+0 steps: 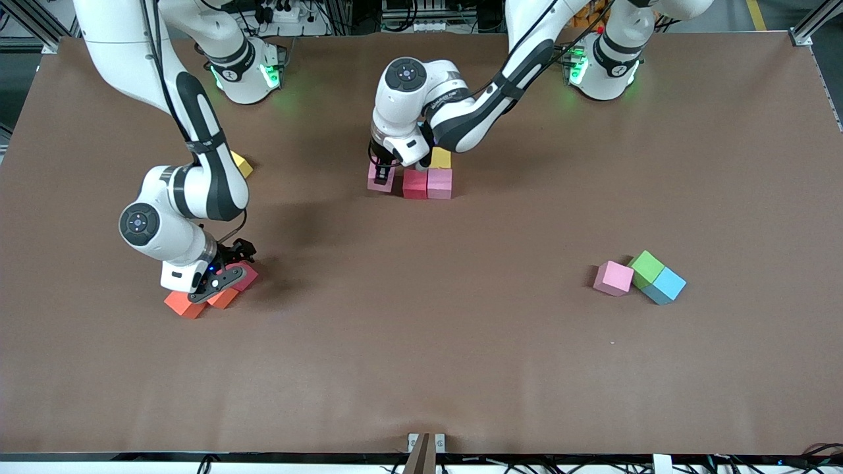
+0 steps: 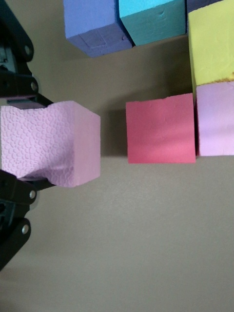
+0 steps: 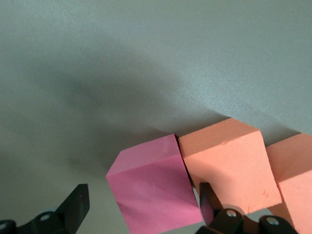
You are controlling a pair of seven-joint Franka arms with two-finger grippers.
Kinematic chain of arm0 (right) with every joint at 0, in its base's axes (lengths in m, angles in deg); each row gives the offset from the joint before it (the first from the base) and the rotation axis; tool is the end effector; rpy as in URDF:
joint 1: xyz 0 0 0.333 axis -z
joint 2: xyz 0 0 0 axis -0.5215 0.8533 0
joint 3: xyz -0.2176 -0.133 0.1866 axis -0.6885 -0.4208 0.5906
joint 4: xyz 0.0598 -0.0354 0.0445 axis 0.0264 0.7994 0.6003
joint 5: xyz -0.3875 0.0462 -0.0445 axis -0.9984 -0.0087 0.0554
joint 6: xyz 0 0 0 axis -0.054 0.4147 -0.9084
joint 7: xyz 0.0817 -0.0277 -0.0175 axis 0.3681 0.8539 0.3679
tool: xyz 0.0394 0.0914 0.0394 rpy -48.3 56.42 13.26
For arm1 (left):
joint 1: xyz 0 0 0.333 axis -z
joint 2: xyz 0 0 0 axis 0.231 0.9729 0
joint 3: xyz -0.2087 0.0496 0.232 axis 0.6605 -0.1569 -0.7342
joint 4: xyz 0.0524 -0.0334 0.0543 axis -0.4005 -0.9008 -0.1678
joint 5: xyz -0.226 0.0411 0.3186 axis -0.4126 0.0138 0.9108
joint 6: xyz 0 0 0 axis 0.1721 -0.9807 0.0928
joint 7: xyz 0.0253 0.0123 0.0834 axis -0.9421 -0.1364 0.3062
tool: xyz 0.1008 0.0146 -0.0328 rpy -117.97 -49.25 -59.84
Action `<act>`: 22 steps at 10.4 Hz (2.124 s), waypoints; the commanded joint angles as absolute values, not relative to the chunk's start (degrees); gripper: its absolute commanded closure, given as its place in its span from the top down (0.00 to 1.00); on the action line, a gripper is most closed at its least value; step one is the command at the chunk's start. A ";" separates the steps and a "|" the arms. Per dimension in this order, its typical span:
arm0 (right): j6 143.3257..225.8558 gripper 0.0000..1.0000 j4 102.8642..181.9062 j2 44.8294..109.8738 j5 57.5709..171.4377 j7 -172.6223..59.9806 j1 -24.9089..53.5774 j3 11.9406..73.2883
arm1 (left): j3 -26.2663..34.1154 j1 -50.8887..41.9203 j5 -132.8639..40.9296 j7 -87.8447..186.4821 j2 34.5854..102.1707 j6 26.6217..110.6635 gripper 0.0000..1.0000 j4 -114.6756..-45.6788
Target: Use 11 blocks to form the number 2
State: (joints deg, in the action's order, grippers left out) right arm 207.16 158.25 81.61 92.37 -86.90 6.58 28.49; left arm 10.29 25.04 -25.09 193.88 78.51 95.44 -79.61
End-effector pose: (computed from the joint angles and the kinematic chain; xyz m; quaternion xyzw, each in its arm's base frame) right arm 0.5993 0.0617 0.2221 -0.9621 -0.2718 0.0173 0.0102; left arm 0.3426 -0.5987 0.2705 0.7328 0.6696 -0.0786 0.0913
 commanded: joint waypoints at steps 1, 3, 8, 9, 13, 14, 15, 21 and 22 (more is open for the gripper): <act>209.05 1.00 157.53 83.06 95.40 -89.51 7.53 29.26 | 9.68 25.75 -23.44 196.76 79.49 94.30 0.50 -78.11; 209.95 1.00 157.62 83.95 96.29 -89.96 7.09 29.34 | 9.68 26.36 -23.44 198.95 80.63 93.95 0.50 -77.94; 209.24 1.00 158.41 83.68 97.60 -89.87 7.52 32.33 | 9.59 27.33 -23.44 198.87 82.21 90.44 0.50 -76.19; 208.98 1.00 159.02 83.68 99.44 -90.05 7.44 32.33 | 9.59 27.33 -23.44 198.87 82.48 90.26 0.50 -75.66; 209.94 1.00 159.21 84.12 101.56 -98.00 7.61 32.95 | 8.54 28.04 -23.35 198.79 83.01 90.17 0.50 -75.56; 210.47 1.00 158.85 84.73 101.65 -103.18 7.61 32.95 | 8.36 28.04 -23.35 198.61 83.01 90.17 0.51 -75.56; 211.00 1.00 158.68 85.00 101.65 -106.36 7.70 32.86 | 8.36 28.04 -23.35 198.52 83.01 90.08 0.51 -75.56; 210.83 0.70 158.76 85.00 101.48 -109.03 8.49 32.86 | 8.10 28.04 -22.12 198.35 83.19 90.17 0.51 -75.65; 210.39 0.50 158.68 85.00 101.56 -108.34 8.67 32.86 | 8.10 28.04 -22.12 197.91 83.19 90.17 0.51 -75.65</act>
State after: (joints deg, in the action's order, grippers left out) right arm 210.50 158.92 84.86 100.19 -107.11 7.54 32.20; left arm 8.67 27.19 -23.71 197.19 82.50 91.15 -77.12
